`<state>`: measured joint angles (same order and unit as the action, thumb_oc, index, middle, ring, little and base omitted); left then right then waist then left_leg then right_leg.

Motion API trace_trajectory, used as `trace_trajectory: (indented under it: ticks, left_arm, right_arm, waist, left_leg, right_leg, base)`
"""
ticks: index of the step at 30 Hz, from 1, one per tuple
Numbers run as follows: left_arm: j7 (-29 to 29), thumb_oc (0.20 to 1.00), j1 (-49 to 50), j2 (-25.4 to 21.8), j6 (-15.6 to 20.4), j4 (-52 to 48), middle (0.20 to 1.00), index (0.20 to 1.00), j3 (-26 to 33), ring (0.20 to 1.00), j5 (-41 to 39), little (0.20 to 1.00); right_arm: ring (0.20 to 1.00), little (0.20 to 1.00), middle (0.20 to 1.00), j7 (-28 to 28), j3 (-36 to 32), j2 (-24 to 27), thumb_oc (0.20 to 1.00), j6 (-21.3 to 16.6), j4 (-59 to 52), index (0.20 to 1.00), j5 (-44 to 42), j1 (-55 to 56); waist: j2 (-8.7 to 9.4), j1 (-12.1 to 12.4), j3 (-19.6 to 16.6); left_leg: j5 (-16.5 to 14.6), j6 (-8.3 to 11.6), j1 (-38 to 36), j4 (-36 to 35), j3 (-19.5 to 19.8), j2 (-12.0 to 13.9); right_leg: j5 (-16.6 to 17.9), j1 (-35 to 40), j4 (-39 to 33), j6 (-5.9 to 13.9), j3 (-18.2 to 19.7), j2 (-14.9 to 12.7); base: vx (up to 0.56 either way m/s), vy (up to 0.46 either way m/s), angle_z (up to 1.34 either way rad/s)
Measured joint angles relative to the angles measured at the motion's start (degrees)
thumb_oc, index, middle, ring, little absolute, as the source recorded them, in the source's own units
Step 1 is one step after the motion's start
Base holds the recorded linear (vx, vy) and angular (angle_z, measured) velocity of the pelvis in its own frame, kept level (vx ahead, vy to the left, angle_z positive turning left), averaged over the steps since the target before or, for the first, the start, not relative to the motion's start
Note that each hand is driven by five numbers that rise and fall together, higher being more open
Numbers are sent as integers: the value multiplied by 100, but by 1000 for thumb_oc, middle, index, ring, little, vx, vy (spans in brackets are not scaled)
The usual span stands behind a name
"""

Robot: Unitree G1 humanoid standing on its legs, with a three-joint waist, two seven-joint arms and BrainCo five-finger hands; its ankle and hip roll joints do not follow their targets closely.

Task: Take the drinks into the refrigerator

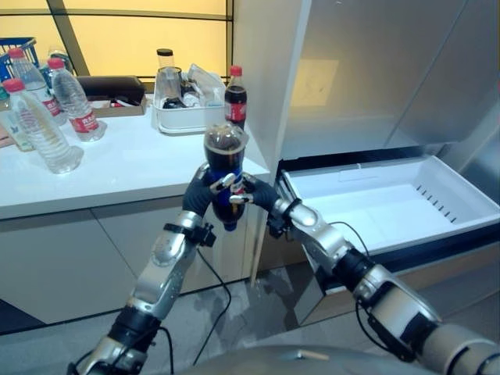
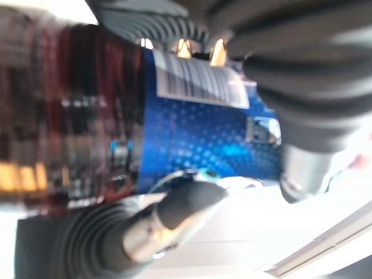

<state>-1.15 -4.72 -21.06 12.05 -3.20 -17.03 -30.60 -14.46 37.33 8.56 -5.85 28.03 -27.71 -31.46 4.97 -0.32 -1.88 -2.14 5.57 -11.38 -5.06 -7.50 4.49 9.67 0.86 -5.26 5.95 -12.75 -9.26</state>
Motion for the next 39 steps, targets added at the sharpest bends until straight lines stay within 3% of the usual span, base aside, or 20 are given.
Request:
trace_trajectory:
  ticks: [20,21,22,27,31,32,33,34,39]
  left_arm:
    - [242,200,-14,-105,-10,319,200,200,43,200,-223,200]
    - [250,200,-18,-127,-13,319,200,200,43,200,-234,200]
    - [271,200,-18,-141,-13,319,200,200,43,200,-240,200]
    - [476,200,-25,-265,-13,319,200,200,52,200,-284,200]
    - [513,338,-28,-259,-13,319,338,338,52,338,-345,338]
    - [524,464,-29,-253,-13,319,464,464,50,464,-395,464]
    - [532,774,-28,-252,-13,319,774,774,50,774,-394,774]
    - [531,1000,-28,-246,-12,318,1000,1000,43,1000,-399,1000]
    - [527,1000,-29,-204,-10,313,1000,1000,-17,1000,-391,1000]
  right_arm:
    - [1000,1000,1000,216,390,-435,1000,39,865,1000,17,-416]
    - [523,523,523,256,383,-473,523,29,904,523,18,-423]
    - [200,200,200,264,382,-485,200,19,911,200,17,-423]
    - [200,200,200,545,383,-591,200,-8,949,200,7,-422]
    - [200,200,200,716,394,-631,200,-8,945,200,8,-419]
    - [200,200,200,747,403,-636,200,-8,941,200,9,-417]
    - [200,200,200,753,404,-635,200,-8,934,200,8,-414]
    - [200,200,200,773,404,-625,200,-8,905,200,7,-393]
    - [200,200,200,814,396,-523,200,-6,790,200,-4,-299]
  waist:
    - [111,177,-116]
    - [119,237,-123]
    - [123,255,-125]
    - [143,300,-140]
    - [144,314,-139]
    - [135,304,-133]
    - [129,298,-128]
    - [122,294,-124]
    - [111,290,-114]
  left_leg:
    - [2,3,34,1,39,-1]
    - [1,4,33,1,40,-1]
    - [1,4,33,1,41,-1]
    - [13,11,95,3,120,-12]
    - [19,10,119,3,137,-21]
    - [19,10,128,2,136,-20]
    - [19,10,133,2,136,-20]
    - [19,10,139,2,136,-19]
    - [26,8,191,3,140,-19]
  right_leg:
    - [-6,-10,0,-4,-40,-10]
    - [-9,-10,0,-5,-42,-11]
    - [-10,-10,0,-5,-42,-11]
    - [-18,-20,1,2,-102,-31]
    - [-18,-37,1,3,-126,-43]
    - [-18,-48,1,4,-126,-43]
    - [-18,-54,1,4,-126,-42]
    - [-18,-58,1,4,-126,-42]
    - [-17,-105,1,5,-128,-41]
  base:
    - [2,1,0]
    - [0,0,0]
    - [0,0,0]
    - [0,17,7]
    - [-3,5,3]
    - [0,0,0]
    - [0,0,0]
    - [0,0,0]
    - [0,0,0]
